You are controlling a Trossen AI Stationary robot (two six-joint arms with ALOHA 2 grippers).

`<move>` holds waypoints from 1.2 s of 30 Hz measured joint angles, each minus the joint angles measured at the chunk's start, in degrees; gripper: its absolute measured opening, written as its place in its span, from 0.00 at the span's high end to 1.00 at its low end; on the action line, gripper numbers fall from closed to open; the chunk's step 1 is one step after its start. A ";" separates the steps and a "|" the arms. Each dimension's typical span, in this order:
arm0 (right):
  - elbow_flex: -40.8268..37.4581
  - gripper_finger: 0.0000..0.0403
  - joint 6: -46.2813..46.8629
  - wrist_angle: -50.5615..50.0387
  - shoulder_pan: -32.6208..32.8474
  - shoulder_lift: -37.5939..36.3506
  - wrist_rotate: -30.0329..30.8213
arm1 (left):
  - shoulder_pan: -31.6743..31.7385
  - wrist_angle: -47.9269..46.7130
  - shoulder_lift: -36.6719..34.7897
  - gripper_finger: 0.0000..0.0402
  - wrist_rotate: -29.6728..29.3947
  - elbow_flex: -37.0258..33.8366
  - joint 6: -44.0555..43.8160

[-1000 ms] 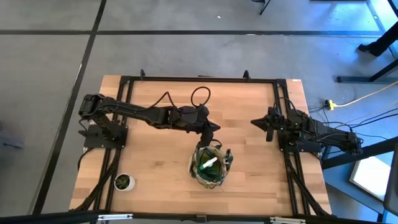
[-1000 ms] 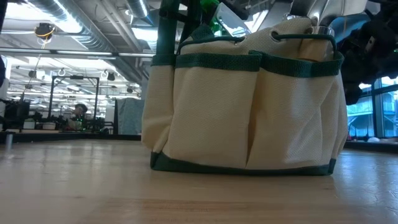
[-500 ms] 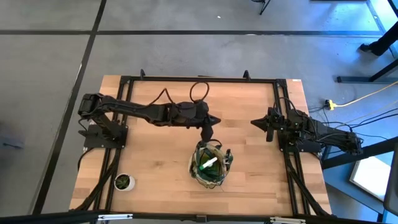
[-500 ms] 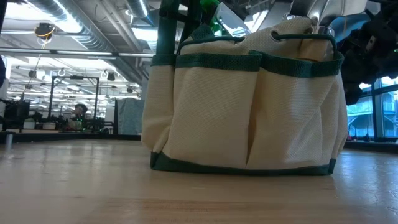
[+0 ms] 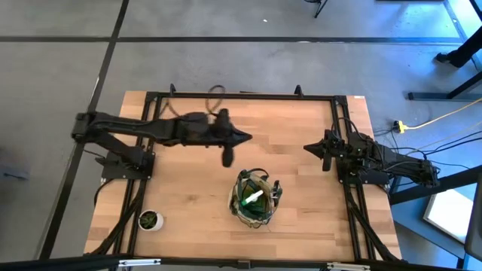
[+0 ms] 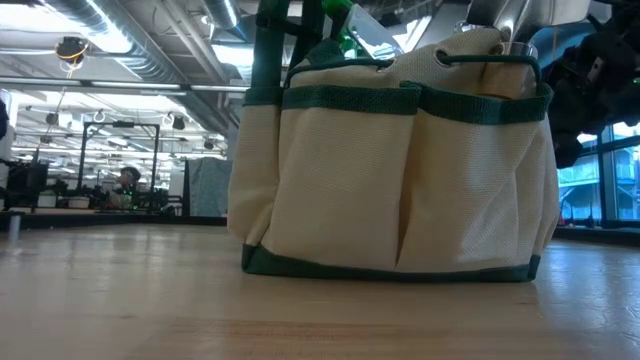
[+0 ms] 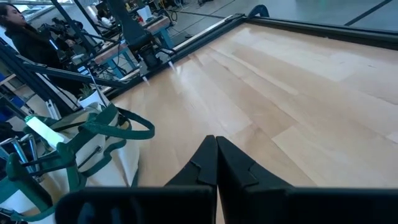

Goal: Pick & Place Garden tools in Gardening bag
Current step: Return to Home Position

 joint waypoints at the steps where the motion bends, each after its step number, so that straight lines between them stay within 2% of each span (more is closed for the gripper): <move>1: 0.00 1.00 -0.01 0.00 -0.01 0.00 0.02 | 0.29 2.52 -2.06 1.00 0.10 -2.43 -0.09; 7: 0.00 1.00 0.00 -0.02 0.00 0.00 0.04 | 3.19 14.68 -12.56 1.00 2.75 -21.19 -7.51; 10: 0.00 1.00 -0.02 -0.06 0.00 0.00 0.03 | 3.23 22.24 -16.14 1.00 6.93 -28.35 -8.18; 13: 0.00 1.00 -0.02 -0.07 -0.01 0.00 0.02 | 3.22 25.99 -19.29 1.00 8.68 -34.20 -7.59; 16: 0.00 1.00 0.00 -0.07 0.02 0.00 0.04 | 3.22 27.13 -23.54 1.00 8.06 -38.75 -8.54; 22: 0.00 1.00 -0.01 -0.13 0.02 0.00 0.04 | 3.26 26.61 -31.84 1.00 2.59 -45.71 -9.31; 29: 0.02 1.00 -0.02 -0.15 0.01 0.00 0.06 | 3.26 25.26 -40.53 1.00 -0.92 -52.85 -13.04; 36: 0.02 1.00 -0.02 -0.17 0.02 0.00 0.08 | 3.28 25.56 -49.93 1.00 -0.35 -57.89 -10.62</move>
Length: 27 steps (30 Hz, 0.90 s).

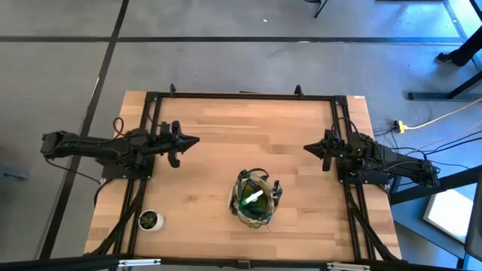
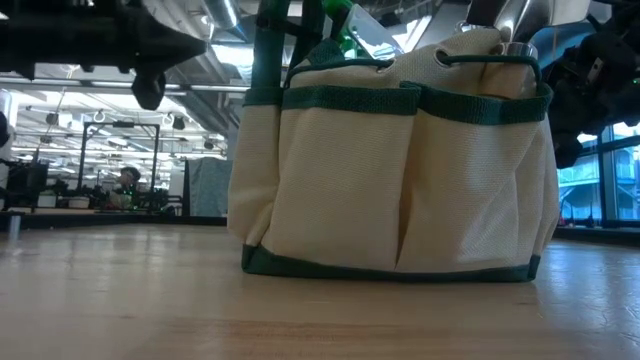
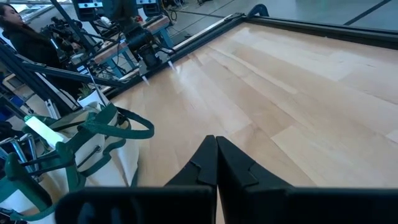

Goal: Pick & Place Garden tools in Gardening bag
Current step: Return to Home Position

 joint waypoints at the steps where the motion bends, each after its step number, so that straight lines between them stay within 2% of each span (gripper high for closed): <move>1: 0.00 1.00 0.02 0.00 0.00 0.00 0.01 | 0.00 -0.06 -1.43 1.00 -0.03 -0.70 0.47; 8: 0.00 1.00 0.00 0.00 -0.02 0.00 0.00 | 0.00 -0.92 -9.55 1.00 0.00 -4.70 8.73; 16: 0.00 1.00 0.02 0.02 0.00 0.00 0.00 | 0.00 -0.80 -16.83 1.00 -0.43 -9.36 8.88; 27: 0.00 1.00 0.02 0.02 -0.01 0.00 0.00 | -0.02 -9.31 -24.20 1.00 -1.79 -9.33 13.70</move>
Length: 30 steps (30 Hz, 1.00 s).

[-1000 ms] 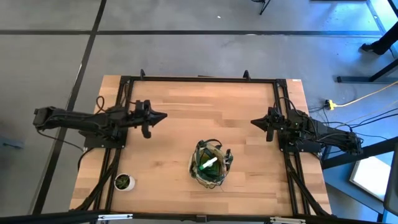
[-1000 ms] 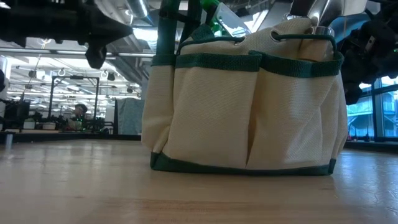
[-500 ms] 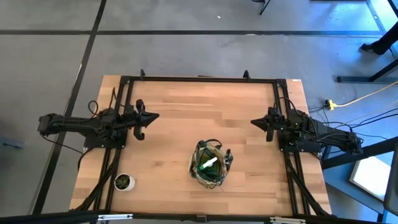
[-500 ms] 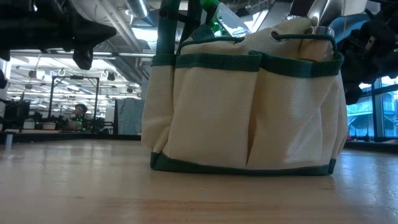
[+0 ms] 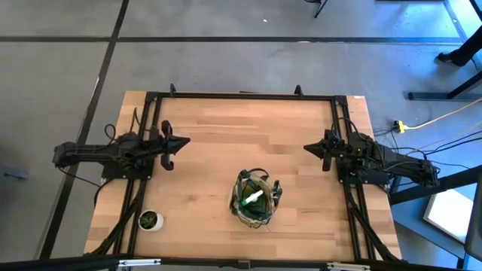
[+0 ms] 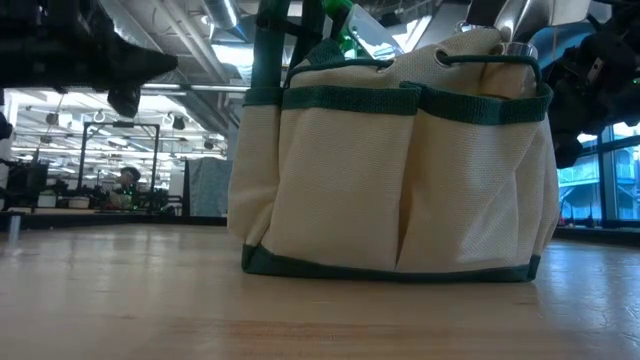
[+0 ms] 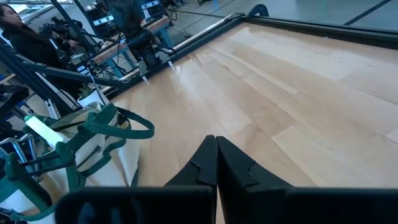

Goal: Pick & Place Garden tools in Gardening bag
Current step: Return to Home Position

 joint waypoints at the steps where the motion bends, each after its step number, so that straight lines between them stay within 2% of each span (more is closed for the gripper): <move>1: 0.00 1.00 0.00 0.00 -0.01 0.00 0.00 | 0.00 -1.86 -0.33 1.00 0.00 0.00 0.01; 11: 0.00 1.00 0.00 0.00 0.01 0.00 0.00 | 0.00 -14.16 -4.47 1.00 0.25 0.00 -0.02; 30: 0.00 1.00 -0.02 0.00 -0.01 0.00 0.00 | -0.04 -14.29 -5.32 1.00 0.61 0.00 2.01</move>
